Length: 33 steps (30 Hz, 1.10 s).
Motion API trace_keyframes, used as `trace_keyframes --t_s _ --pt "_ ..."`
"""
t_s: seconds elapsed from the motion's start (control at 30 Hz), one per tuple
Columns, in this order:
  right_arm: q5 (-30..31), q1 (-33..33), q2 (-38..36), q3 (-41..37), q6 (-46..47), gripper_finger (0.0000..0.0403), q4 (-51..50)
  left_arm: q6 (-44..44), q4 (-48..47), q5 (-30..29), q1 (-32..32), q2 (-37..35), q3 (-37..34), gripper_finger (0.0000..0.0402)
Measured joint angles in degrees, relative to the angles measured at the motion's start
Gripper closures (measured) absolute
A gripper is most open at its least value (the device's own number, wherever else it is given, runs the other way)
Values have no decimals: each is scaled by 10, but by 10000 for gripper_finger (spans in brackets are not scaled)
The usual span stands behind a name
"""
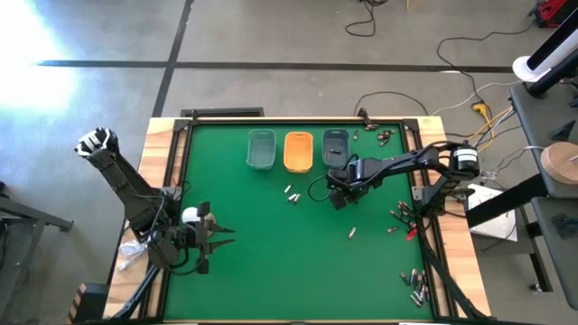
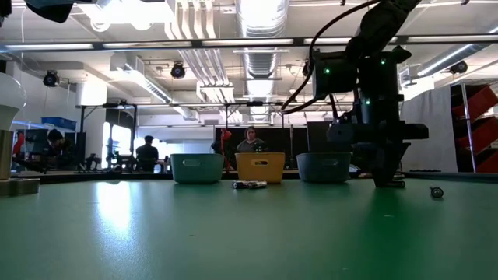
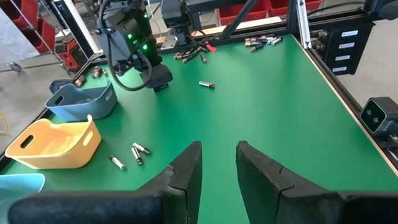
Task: Sort batteries
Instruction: Put the small brown battery into the gray bin
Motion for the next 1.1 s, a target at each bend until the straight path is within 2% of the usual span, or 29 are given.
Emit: trace_keyframes --t_s 0.2,0.4,0.6,0.7,0.9,1.1 --pt "0 0 -5 -1 -12 369 5 0 0 0 0 0 0 322" --pt "-15 -7 -49 0 -38 377 -4 0 0 0 0 0 0 322" --pt "-1 -29 -81 76 -114 378 -47 0 -6 0 0 0 0 322" --pt "0 -44 -77 135 -189 378 -53 0 -11 0 0 0 0 322" --pt "2 -94 -37 240 -401 379 -61 0 -11 0 0 0 0 322" --pt "2 -149 18 296 -613 380 -68 0 -14 0 0 0 0 322"
